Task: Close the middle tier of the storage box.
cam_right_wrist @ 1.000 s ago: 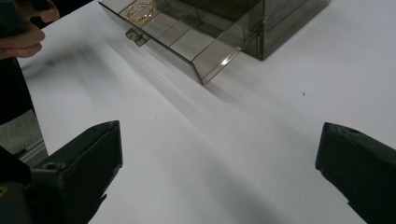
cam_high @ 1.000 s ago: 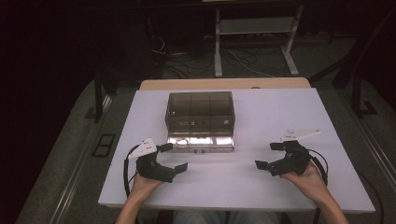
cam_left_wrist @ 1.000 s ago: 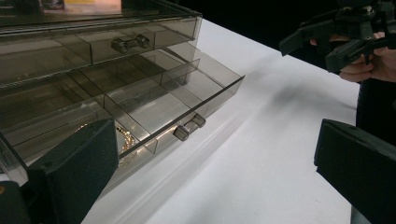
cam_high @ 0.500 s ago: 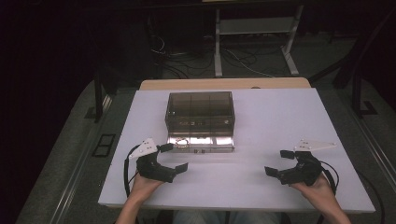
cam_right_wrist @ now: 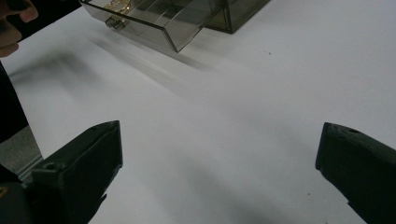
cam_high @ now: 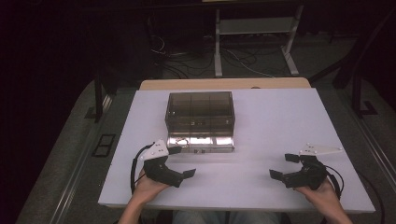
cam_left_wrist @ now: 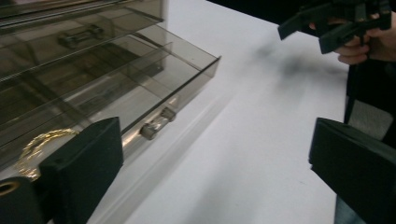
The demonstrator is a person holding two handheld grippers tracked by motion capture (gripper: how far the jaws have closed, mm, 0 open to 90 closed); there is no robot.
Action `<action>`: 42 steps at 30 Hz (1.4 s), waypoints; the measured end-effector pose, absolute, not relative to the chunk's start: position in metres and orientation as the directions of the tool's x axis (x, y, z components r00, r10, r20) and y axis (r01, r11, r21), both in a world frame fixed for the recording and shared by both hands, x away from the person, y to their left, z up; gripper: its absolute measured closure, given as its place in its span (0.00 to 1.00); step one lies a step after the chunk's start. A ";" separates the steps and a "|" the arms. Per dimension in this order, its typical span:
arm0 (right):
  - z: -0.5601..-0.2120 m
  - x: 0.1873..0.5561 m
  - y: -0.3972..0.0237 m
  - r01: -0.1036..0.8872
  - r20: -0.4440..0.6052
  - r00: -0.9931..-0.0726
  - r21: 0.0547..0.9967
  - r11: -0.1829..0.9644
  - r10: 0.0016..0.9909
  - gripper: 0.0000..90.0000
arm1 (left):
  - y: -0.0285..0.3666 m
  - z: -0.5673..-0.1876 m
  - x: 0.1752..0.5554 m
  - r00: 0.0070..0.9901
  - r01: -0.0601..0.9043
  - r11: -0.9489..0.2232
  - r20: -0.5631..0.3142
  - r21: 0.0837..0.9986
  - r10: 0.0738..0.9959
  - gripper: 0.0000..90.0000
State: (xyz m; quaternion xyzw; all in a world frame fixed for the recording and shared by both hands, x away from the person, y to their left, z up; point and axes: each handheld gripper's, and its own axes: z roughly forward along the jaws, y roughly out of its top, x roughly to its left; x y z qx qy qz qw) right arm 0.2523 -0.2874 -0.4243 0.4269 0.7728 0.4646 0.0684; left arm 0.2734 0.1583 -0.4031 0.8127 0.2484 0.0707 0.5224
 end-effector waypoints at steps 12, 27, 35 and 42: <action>-0.425 0.253 -0.288 0.588 0.283 -0.634 0.780 0.212 0.720 0.00 | 0.138 -0.398 0.273 0.897 0.324 -0.395 -0.146 0.860 0.417 0.11; -0.423 0.251 -0.287 0.573 0.271 -0.636 0.793 0.207 0.723 0.00 | 0.116 -0.405 0.284 0.912 0.328 -0.479 -0.141 0.814 0.385 0.26; -0.421 0.250 -0.288 0.567 0.273 -0.640 0.799 0.202 0.718 0.00 | 0.115 -0.407 0.293 0.894 0.349 -0.492 -0.125 0.797 0.431 0.61; -0.421 0.249 -0.286 0.570 0.276 -0.644 0.795 0.207 0.713 0.00 | 0.106 -0.411 0.302 0.868 0.384 -0.523 -0.105 0.761 0.486 0.84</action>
